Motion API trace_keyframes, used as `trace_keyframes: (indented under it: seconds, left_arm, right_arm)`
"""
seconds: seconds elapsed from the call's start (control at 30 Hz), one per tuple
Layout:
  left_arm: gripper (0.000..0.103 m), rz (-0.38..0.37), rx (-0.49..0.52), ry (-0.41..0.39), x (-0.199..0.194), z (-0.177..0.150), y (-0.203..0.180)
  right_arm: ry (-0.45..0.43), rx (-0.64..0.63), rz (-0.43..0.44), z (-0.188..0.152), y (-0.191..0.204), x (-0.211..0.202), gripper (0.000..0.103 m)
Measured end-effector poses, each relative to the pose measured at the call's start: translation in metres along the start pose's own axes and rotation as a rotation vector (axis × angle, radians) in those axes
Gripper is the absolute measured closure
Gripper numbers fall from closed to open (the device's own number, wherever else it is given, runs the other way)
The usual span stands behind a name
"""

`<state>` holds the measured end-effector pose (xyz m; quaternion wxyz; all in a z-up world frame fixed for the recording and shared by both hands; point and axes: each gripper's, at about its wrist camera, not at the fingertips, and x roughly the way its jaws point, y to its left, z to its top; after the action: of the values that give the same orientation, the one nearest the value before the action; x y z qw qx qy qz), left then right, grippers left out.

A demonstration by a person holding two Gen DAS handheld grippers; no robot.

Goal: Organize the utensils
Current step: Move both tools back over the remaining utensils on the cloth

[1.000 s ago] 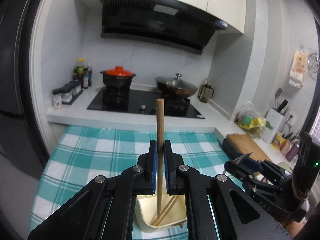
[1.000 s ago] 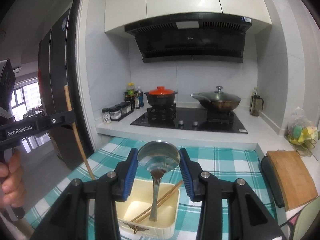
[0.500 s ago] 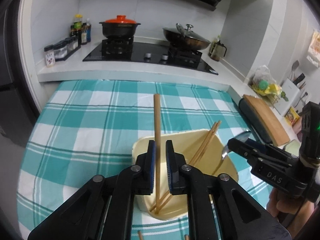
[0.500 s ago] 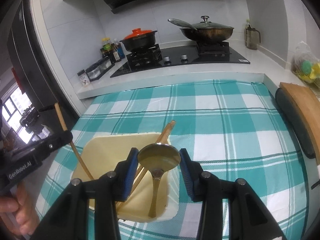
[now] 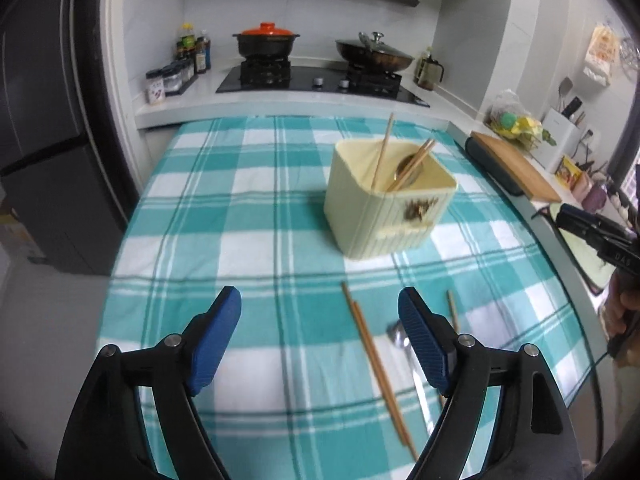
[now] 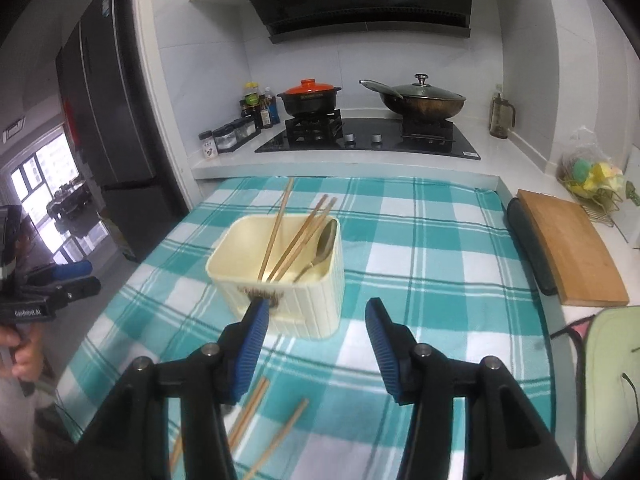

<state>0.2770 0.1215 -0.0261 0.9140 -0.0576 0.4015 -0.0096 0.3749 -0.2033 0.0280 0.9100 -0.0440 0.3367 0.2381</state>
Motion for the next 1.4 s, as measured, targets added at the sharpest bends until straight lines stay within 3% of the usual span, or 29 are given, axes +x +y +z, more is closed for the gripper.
trace_keyframes:
  seconds: [0.1,0.23,0.33,0.43,0.5,0.7,0.97,1.2,1.4]
  left_arm:
    - [0.020,0.055,-0.016,0.013,-0.003,-0.060,-0.006]
    - [0.020,0.008,-0.091,0.019,0.003,-0.120,-0.021]
    - [0.020,0.007,-0.099,0.030,0.009,-0.143,-0.033]
    - [0.020,-0.001,-0.074,0.054,0.013,-0.148,-0.039]
    - [0.020,0.001,-0.086,0.045,0.013,-0.145,-0.038]
    - [0.018,-0.039,-0.147,0.058,0.018,-0.145,-0.036]
    - [0.016,-0.013,-0.146,0.082,0.037,-0.142,-0.039]
    - [0.016,0.010,-0.113,0.170,0.076,-0.134,-0.045]
    - [0.016,0.051,-0.093,0.187,0.089,-0.128,-0.049]
  right_arm:
    - [-0.006,-0.035,-0.042,-0.059,0.010,-0.024,0.052]
    - [0.007,0.020,-0.082,-0.143,0.022,-0.034,0.052]
    - [0.004,0.096,-0.123,-0.199,0.032,-0.037,0.052]
    - [0.034,0.119,-0.130,-0.231,0.041,-0.036,0.052]
    - [0.063,0.089,-0.119,-0.239,0.048,-0.035,0.052]
    - [0.041,0.076,-0.130,-0.242,0.056,-0.037,0.052]
    - [0.055,0.058,-0.115,-0.249,0.064,-0.030,0.052]
    - [0.057,0.057,-0.117,-0.250,0.065,-0.030,0.052]
    - [0.068,0.077,-0.112,-0.253,0.061,-0.027,0.052]
